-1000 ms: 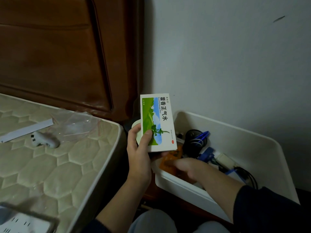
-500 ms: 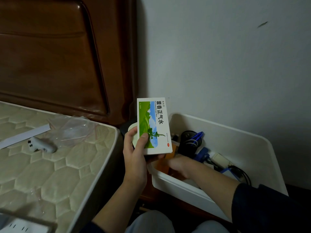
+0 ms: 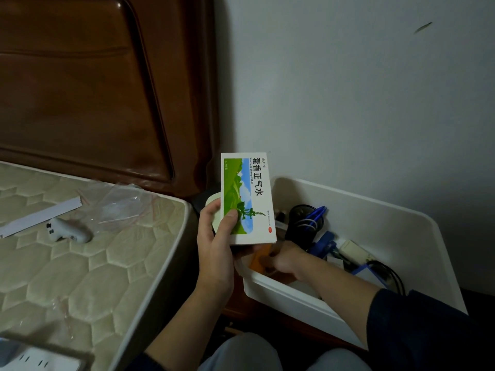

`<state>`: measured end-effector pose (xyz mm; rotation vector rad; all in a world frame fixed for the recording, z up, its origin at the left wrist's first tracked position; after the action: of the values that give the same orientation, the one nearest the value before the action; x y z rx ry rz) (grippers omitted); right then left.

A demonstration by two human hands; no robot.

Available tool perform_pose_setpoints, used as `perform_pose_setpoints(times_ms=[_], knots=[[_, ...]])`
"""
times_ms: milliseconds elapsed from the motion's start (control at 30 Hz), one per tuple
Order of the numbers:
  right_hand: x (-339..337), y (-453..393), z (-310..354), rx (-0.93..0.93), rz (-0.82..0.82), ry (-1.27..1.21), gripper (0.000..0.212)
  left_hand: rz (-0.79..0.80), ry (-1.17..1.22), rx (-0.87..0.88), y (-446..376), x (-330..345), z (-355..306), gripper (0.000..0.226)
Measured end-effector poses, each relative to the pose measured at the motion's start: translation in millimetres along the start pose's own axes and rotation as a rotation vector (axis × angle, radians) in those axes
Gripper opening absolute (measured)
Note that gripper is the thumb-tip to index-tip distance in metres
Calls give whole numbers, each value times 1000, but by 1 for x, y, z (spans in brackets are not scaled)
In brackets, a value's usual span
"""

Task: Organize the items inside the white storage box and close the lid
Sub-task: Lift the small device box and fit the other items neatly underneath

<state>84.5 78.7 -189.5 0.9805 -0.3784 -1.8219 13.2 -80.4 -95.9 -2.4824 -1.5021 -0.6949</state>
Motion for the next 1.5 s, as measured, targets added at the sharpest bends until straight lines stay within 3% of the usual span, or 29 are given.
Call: perform_pose_setpoints(times_ms=[133,200,267,333,400,467,600,733,800,933,1033,1267,1500], knots=[[-11,12,-4,194,50,-89,28,9,6,-8,0,-1,0,46],[-30,22,5,193,25,-130,27,13,7,-11,0,0,-2,45],[-59,33,22,55,-113,-189,36,18,-8,-8,0,2,-3,44],[-84,48,44,-124,-183,-402,47,33,-28,-2,1,6,-5,41],[-97,68,67,-283,-95,-601,56,58,-59,17,2,13,-8,35],[-101,88,83,-392,-1,-621,60,91,-92,45,3,22,-11,30],[-107,110,88,-487,-42,-515,36,135,-141,80,6,36,-14,23],[-123,116,75,-461,-55,-622,30,108,-85,93,9,38,-13,20],[-138,116,66,-418,-157,-678,29,28,-108,127,8,30,-9,15],[-153,106,41,-305,-438,-465,23,-103,-243,210,4,14,1,22],[-145,95,29,-249,-543,-192,20,-141,-303,276,2,14,1,25],[-90,59,17,-68,-393,195,32,-140,-277,257,-5,25,3,27],[-48,39,24,1,-311,302,18,-135,-374,275,-6,25,8,32]])
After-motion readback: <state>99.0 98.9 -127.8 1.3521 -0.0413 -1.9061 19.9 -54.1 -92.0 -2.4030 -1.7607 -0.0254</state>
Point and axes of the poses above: each hand's wrist, its own y-axis away from the middle knuckle, its own x-axis out of the palm, z = x × y, the point moved 5 cm from there along -y, towards the middle knuckle, and after that the axes turned 1 degree about y, right-handed, at the moved point
